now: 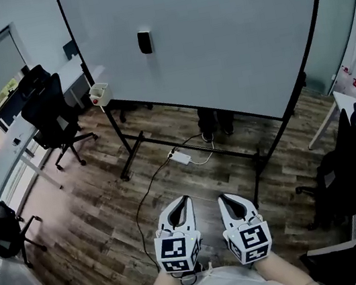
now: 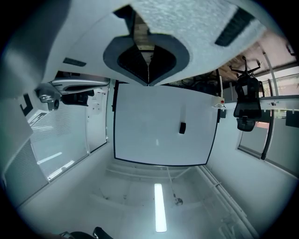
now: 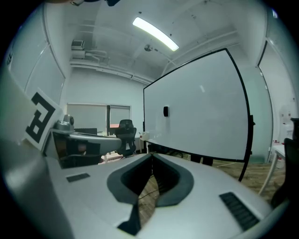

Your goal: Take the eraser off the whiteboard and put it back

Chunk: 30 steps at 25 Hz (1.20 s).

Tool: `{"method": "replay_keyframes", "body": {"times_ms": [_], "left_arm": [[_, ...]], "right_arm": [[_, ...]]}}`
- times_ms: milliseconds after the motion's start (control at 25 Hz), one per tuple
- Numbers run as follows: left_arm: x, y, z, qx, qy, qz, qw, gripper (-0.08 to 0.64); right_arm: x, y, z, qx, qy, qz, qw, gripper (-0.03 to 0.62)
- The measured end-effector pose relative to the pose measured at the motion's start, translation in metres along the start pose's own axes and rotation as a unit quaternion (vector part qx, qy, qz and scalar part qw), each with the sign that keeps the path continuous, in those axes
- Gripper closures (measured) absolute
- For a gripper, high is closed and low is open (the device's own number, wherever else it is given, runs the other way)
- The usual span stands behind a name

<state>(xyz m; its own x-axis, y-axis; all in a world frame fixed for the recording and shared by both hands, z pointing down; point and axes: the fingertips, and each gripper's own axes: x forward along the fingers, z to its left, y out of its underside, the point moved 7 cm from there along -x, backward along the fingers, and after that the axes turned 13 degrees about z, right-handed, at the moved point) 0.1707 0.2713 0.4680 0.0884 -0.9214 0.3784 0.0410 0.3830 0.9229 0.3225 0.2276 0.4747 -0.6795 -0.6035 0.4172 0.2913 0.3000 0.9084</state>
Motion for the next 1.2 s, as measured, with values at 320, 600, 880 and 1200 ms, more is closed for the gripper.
{"method": "replay_keyframes", "body": {"times_ms": [320,600,880,1200], "left_arm": [[0.041,-0.036,0.130,0.006,0.025,0.005,0.9997,0.541],[0.072,-0.063,0.227,0.022,0.027,0.003,0.9994,0.541],[0.114,-0.076,0.272,0.019,0.038,0.008,0.9991,0.541],[0.196,-0.110,0.294,0.022,0.043,0.009,0.9988,0.541]], "right_arm": [[0.108,-0.061,0.039,0.013,0.031,0.003,0.999,0.565],[0.199,-0.100,0.067,0.023,0.043,0.001,0.999,0.565],[0.261,-0.118,0.058,0.029,0.053,0.020,0.998,0.565],[0.328,-0.153,0.001,0.035,0.056,0.005,0.998,0.565]]}}
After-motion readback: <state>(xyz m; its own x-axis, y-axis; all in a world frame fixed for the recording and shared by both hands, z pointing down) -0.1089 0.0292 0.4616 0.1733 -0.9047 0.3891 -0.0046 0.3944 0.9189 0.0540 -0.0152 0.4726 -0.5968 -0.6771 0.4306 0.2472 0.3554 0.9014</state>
